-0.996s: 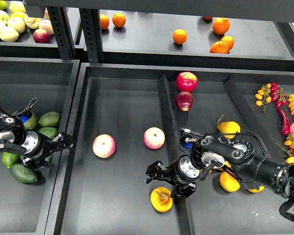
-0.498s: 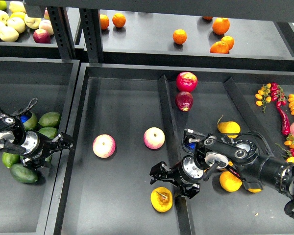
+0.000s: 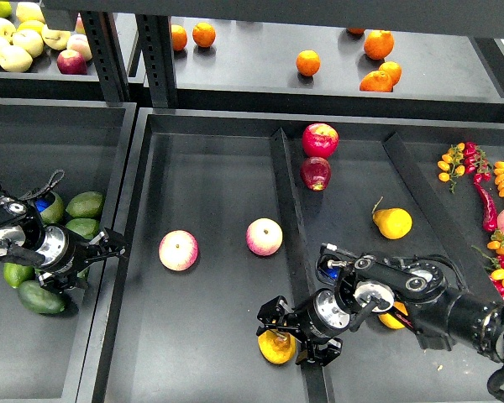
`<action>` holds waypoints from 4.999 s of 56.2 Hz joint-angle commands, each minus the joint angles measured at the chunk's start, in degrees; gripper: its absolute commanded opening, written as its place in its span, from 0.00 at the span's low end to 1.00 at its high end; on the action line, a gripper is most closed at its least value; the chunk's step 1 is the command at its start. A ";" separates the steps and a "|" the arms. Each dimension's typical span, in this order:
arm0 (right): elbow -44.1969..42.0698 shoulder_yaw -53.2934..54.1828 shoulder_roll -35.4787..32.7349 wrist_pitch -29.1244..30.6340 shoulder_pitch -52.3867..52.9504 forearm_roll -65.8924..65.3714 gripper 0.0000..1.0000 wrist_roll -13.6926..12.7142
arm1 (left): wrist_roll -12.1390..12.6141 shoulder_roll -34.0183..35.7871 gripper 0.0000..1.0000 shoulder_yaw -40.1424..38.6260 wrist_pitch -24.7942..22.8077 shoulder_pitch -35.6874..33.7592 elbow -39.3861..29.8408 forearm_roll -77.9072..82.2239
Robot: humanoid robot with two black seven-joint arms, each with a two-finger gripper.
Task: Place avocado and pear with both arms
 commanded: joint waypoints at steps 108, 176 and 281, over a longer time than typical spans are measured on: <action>-5.40 2.47 2.58 0.00 3.93 -1.97 0.24 0.00 | 0.00 -1.40 1.00 -1.17 0.00 1.43 0.96 0.00; 2.95 -16.95 -17.19 0.00 16.33 20.00 0.25 0.00 | 0.00 -1.40 1.00 -1.78 0.00 1.61 1.22 0.00; -2.41 -13.52 -19.65 0.00 15.09 14.90 1.00 0.00 | 0.00 -1.14 1.00 -9.69 0.00 1.96 1.75 -1.66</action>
